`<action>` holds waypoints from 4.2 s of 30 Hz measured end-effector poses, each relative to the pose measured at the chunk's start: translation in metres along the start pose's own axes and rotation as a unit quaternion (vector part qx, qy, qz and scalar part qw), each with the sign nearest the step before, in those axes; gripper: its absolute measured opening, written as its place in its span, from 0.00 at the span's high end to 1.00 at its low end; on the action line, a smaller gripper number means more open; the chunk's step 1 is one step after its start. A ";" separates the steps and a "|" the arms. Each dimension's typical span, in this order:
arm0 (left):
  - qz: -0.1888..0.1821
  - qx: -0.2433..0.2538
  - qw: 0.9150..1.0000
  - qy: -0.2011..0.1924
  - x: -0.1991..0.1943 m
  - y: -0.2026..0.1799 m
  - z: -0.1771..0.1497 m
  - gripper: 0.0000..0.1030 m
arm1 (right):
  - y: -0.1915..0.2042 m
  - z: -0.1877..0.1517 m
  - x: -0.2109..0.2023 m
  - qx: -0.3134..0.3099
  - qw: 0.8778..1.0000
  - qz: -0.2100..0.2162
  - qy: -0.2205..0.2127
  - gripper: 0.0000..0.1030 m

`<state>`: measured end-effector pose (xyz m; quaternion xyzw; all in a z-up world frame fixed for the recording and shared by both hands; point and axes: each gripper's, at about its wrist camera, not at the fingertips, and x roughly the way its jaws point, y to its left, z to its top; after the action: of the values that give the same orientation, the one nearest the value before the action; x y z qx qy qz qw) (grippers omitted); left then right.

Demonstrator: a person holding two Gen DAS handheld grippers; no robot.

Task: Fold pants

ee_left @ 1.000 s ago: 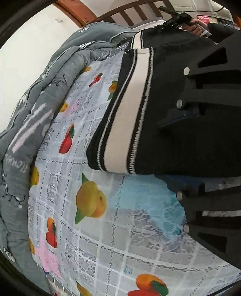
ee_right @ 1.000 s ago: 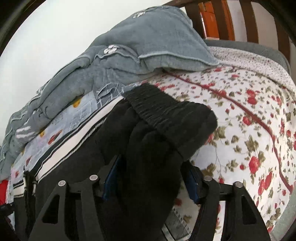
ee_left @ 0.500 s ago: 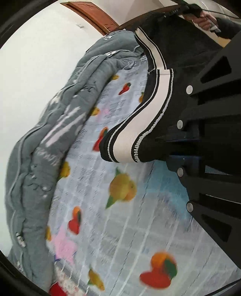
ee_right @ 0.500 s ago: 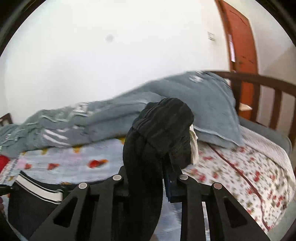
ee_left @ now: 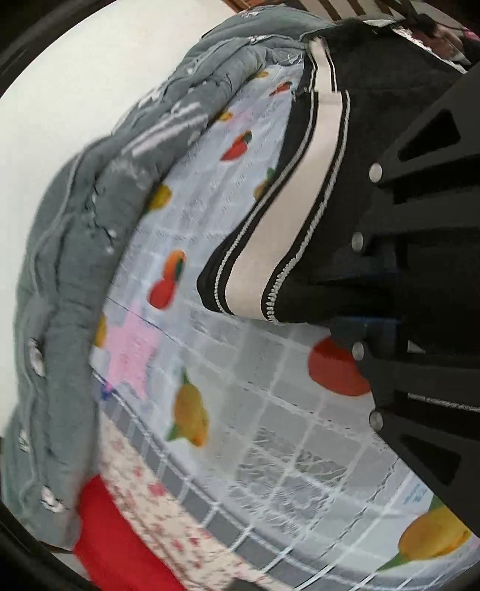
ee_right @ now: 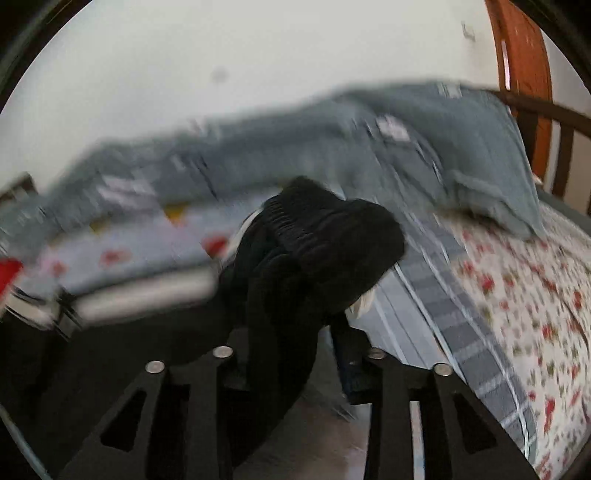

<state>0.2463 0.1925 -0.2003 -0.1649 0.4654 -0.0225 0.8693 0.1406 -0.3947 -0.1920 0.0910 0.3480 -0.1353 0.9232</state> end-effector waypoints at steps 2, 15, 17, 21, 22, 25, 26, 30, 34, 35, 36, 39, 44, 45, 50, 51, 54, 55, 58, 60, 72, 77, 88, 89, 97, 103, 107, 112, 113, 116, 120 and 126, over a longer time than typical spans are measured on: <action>0.011 -0.001 1.000 0.006 0.006 0.003 -0.005 0.76 | -0.014 -0.014 0.006 0.021 0.999 0.013 0.037 0.62; -0.050 -0.031 0.998 0.011 -0.033 0.028 -0.065 0.57 | 0.002 -0.034 -0.075 0.009 0.999 -0.027 -0.016 0.47; -0.064 -0.033 0.997 0.006 -0.040 0.030 -0.075 0.57 | 0.015 -0.032 -0.083 0.004 0.999 -0.023 -0.025 0.47; -0.072 -0.027 0.997 -0.001 -0.049 0.028 -0.094 0.53 | 0.039 -0.033 -0.095 -0.015 0.999 -0.009 -0.038 0.47; -0.075 -0.026 0.997 -0.002 -0.051 0.028 -0.098 0.51 | 0.045 -0.034 -0.098 -0.019 0.999 -0.004 -0.041 0.47; -0.083 -0.030 0.996 -0.001 -0.053 0.030 -0.101 0.50 | 0.055 -0.037 -0.103 -0.018 0.999 0.010 -0.042 0.47; -0.084 -0.030 0.996 -0.001 -0.053 0.030 -0.101 0.50 | 0.057 -0.039 -0.104 -0.022 0.999 0.010 -0.044 0.47; -0.078 -0.026 0.997 0.003 -0.050 0.028 -0.098 0.49 | 0.069 -0.049 -0.105 -0.029 0.999 0.019 -0.033 0.47; -0.063 -0.018 0.998 0.000 -0.046 0.023 -0.095 0.48 | 0.079 -0.059 -0.104 -0.035 0.999 0.020 -0.024 0.47; -0.062 -0.018 0.998 -0.001 -0.046 0.022 -0.094 0.48 | 0.081 -0.060 -0.103 -0.036 0.999 0.020 -0.022 0.47; -0.062 -0.017 0.998 -0.002 -0.045 0.022 -0.094 0.46 | 0.082 -0.061 -0.101 -0.035 0.999 0.019 -0.020 0.47; -0.059 -0.014 0.998 -0.006 -0.041 0.020 -0.091 0.44 | 0.085 -0.062 -0.094 -0.033 0.999 0.024 -0.010 0.47; -0.050 -0.010 0.999 -0.011 -0.035 0.014 -0.083 0.41 | 0.090 -0.061 -0.084 -0.027 0.999 0.032 0.001 0.47; -0.050 -0.011 0.999 -0.012 -0.034 0.014 -0.082 0.40 | 0.091 -0.060 -0.082 -0.028 0.999 0.032 0.003 0.47; -0.059 -0.006 0.998 -0.019 -0.035 0.016 -0.084 0.40 | 0.099 -0.057 -0.069 -0.032 0.999 0.037 0.013 0.47; -0.063 -0.005 0.998 -0.020 -0.036 0.016 -0.087 0.41 | 0.101 -0.057 -0.066 -0.035 0.999 0.039 0.015 0.47; -0.087 0.005 0.996 -0.028 -0.047 0.020 -0.101 0.41 | 0.107 -0.057 -0.055 -0.046 0.998 0.039 0.021 0.47; -0.104 0.007 0.994 -0.034 -0.052 0.025 -0.110 0.40 | 0.108 -0.058 -0.053 -0.048 0.998 0.039 0.023 0.47; -0.137 0.000 0.990 -0.046 -0.058 0.033 -0.121 0.40 | 0.112 -0.061 -0.044 -0.051 0.997 0.047 0.031 0.47; -0.144 -0.013 0.988 -0.049 -0.056 0.036 -0.117 0.40 | 0.113 -0.062 -0.041 -0.052 0.996 0.054 0.038 0.47; -0.154 -0.046 0.985 -0.056 -0.055 0.026 -0.126 0.41 | 0.106 -0.078 -0.056 -0.055 0.995 0.075 0.038 0.47; -0.180 -0.068 0.979 -0.064 -0.071 0.032 -0.152 0.40 | 0.094 -0.084 -0.063 -0.040 0.995 0.085 0.037 0.47; -0.165 -0.079 0.982 -0.055 -0.060 0.013 -0.138 0.39 | 0.088 -0.092 -0.082 -0.067 0.994 0.076 0.027 0.47; -0.170 -0.081 0.981 -0.053 -0.063 0.014 -0.142 0.39 | 0.085 -0.096 -0.082 -0.065 0.994 0.078 0.031 0.47; -0.194 -0.089 0.975 -0.066 -0.081 0.011 -0.177 0.39 | 0.067 -0.113 -0.092 -0.056 0.994 0.086 0.038 0.47; -0.180 -0.134 0.970 -0.088 -0.071 0.009 -0.165 0.39 | 0.056 -0.124 -0.112 -0.068 0.993 0.091 0.037 0.47; -0.093 -0.134 0.983 -0.087 -0.068 -0.001 -0.153 0.66 | 0.043 -0.130 -0.125 -0.065 0.993 0.091 0.032 0.47; -0.018 -0.088 0.990 -0.105 -0.087 -0.035 -0.130 0.85 | 0.023 -0.128 -0.131 -0.045 0.994 0.091 0.033 0.47; -0.008 -0.074 0.990 -0.118 -0.095 -0.047 -0.124 0.85 | 0.016 -0.125 -0.133 -0.039 0.995 0.092 0.030 0.47; 0.015 -0.030 0.989 -0.146 -0.114 -0.087 -0.108 0.85 | 0.004 -0.119 -0.139 -0.033 0.996 0.083 0.017 0.47; 0.031 0.045 0.983 -0.173 -0.128 -0.155 -0.096 0.85 | -0.016 -0.111 -0.148 -0.028 0.997 0.071 -0.005 0.47; 0.022 0.164 0.967 -0.192 -0.124 -0.268 -0.106 0.85 | -0.053 -0.103 -0.155 -0.013 0.998 0.063 -0.024 0.47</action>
<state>0.1204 -0.0648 -0.0722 -0.0114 0.2830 -0.0474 0.9579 -0.0510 -0.3890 -0.1687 0.0977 0.3214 -0.0747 0.9389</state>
